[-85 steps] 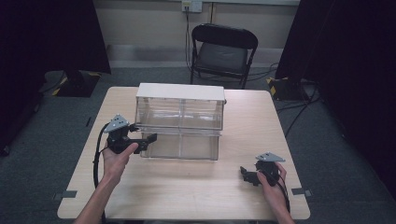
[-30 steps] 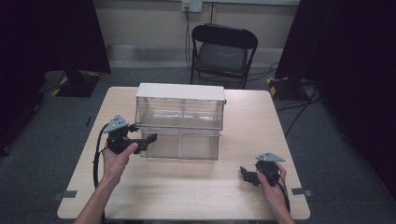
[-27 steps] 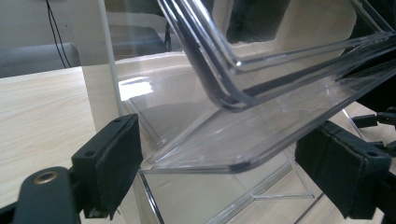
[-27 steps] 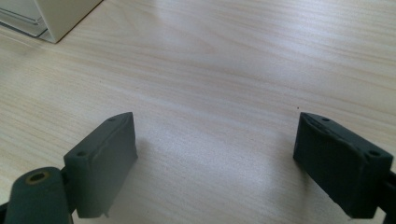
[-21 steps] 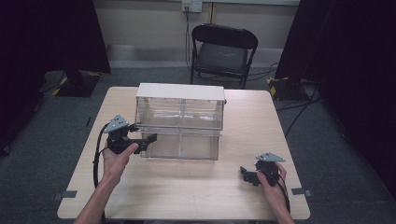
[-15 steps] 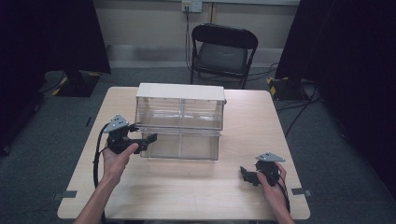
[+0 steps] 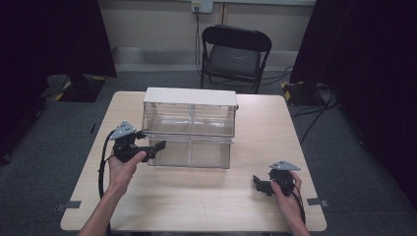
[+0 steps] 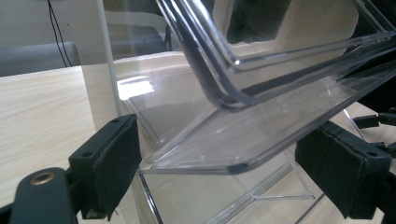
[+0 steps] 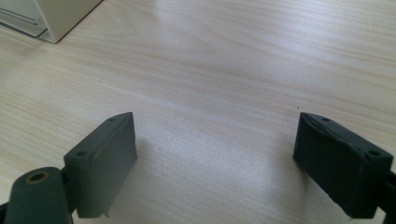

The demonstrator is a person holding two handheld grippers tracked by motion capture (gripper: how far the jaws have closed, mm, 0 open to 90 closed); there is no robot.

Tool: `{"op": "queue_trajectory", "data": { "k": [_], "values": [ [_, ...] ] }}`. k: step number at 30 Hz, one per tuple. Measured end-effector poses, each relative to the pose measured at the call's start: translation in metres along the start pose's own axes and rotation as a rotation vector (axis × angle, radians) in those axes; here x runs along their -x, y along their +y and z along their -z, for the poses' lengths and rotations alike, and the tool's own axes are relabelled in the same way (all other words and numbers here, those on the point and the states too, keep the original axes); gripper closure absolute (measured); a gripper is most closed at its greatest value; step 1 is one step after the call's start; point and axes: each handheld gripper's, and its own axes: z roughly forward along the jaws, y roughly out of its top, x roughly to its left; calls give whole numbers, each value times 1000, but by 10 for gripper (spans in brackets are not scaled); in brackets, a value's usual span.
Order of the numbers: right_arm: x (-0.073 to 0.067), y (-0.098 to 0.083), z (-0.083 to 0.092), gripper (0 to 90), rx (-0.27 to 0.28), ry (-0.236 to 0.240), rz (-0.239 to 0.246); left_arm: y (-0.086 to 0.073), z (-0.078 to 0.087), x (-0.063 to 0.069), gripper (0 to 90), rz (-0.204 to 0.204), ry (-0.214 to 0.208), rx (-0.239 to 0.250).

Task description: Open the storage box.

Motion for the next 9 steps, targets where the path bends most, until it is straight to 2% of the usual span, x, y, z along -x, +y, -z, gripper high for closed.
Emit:
{"op": "queue_trajectory", "data": {
  "k": [9],
  "values": [
    [0, 0, 0, 125, 0, 0, 1, 1, -1, -1, 138, 4, -4, -9]
  ]
}}
